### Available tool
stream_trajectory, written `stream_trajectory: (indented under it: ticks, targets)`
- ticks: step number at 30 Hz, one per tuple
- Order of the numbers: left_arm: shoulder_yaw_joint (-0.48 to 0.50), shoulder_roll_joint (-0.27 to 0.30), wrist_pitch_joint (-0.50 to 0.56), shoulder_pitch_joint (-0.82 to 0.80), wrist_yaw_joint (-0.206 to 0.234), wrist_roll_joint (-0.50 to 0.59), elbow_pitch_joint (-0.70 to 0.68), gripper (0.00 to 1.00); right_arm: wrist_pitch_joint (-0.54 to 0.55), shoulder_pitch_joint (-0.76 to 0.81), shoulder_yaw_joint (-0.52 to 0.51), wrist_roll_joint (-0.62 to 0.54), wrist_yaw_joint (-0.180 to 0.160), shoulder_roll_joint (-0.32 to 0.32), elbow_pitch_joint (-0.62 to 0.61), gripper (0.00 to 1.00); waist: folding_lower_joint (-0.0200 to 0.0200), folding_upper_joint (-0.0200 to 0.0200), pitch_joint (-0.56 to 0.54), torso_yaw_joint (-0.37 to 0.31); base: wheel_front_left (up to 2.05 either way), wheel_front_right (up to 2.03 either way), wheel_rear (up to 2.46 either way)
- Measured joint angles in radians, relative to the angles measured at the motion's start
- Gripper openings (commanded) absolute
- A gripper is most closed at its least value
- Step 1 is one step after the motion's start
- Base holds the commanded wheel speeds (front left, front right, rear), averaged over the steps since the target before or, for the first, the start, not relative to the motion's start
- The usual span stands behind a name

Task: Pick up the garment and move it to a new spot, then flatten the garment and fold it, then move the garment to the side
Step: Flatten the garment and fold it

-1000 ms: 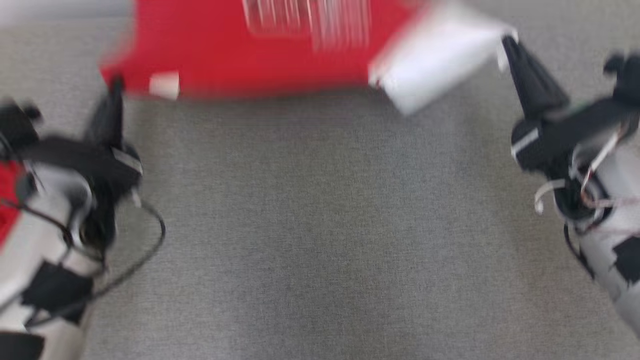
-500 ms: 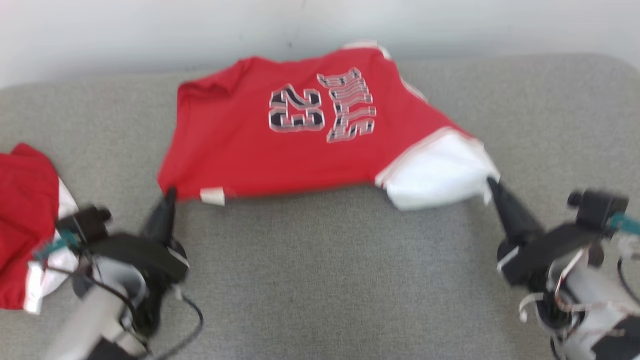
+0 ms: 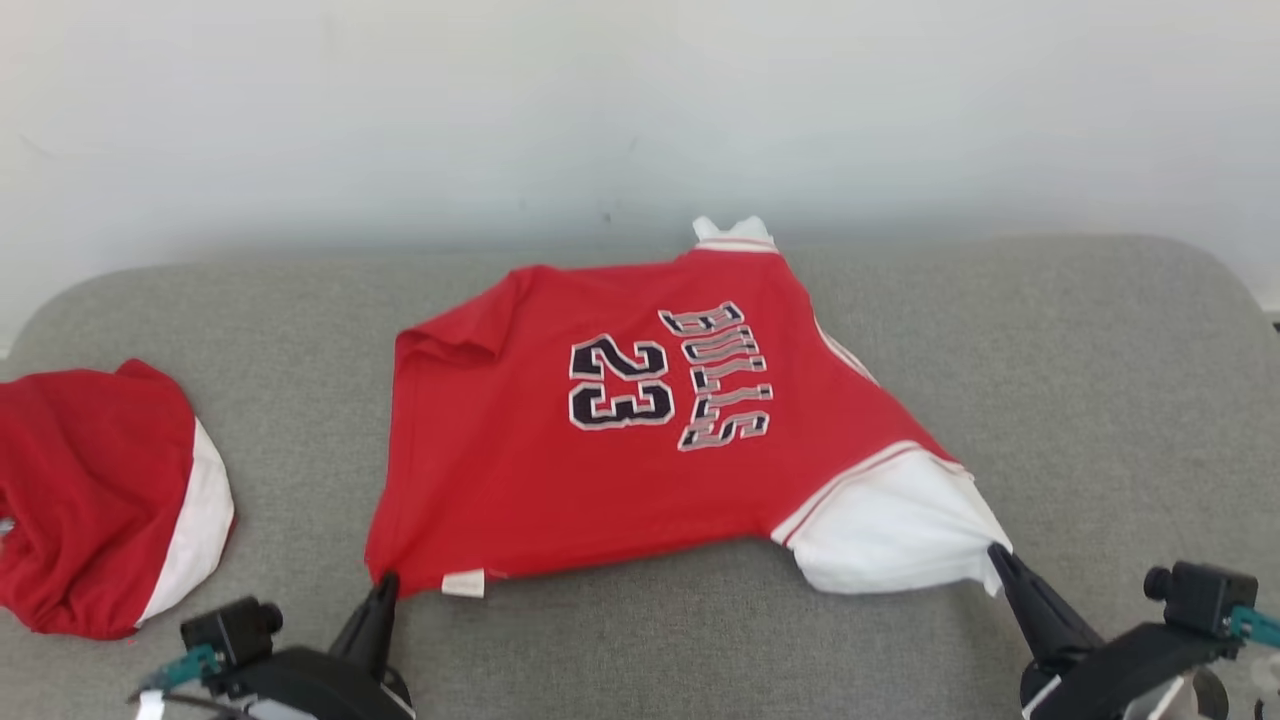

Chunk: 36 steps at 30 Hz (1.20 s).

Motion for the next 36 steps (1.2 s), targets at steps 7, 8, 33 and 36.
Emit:
stream_trajectory:
  ticks: [7,8,33,36]
  targets:
    - [-0.004,0.012,-0.004,0.084,0.002,0.001,-0.035,0.0,0.0,0.11,-0.001,0.013,0.0,-0.039,-0.062,0.0,0.0001,0.0,-0.049,0.006,0.0,0.0,0.0]
    - [-0.007,0.014,-0.008,0.092,0.007,0.003,-0.041,0.0,0.0,0.124,0.001,0.013,0.0,-0.046,-0.067,0.0,0.0001,0.0,-0.052,0.005,0.0,0.0,0.0]
    - [-0.105,0.08,-0.008,0.096,0.16,0.203,-0.126,0.0,0.147,0.05,0.163,-0.249,-0.185,-0.11,-0.132,0.0,0.0003,0.0002,-0.016,-0.031,0.0,0.0,0.0]
    - [-0.105,0.084,0.011,0.069,0.16,0.203,-0.14,0.0,0.17,0.017,0.162,-0.25,-0.185,-0.112,-0.141,0.0,0.0003,0.0002,0.004,-0.032,0.0,0.0,0.0]
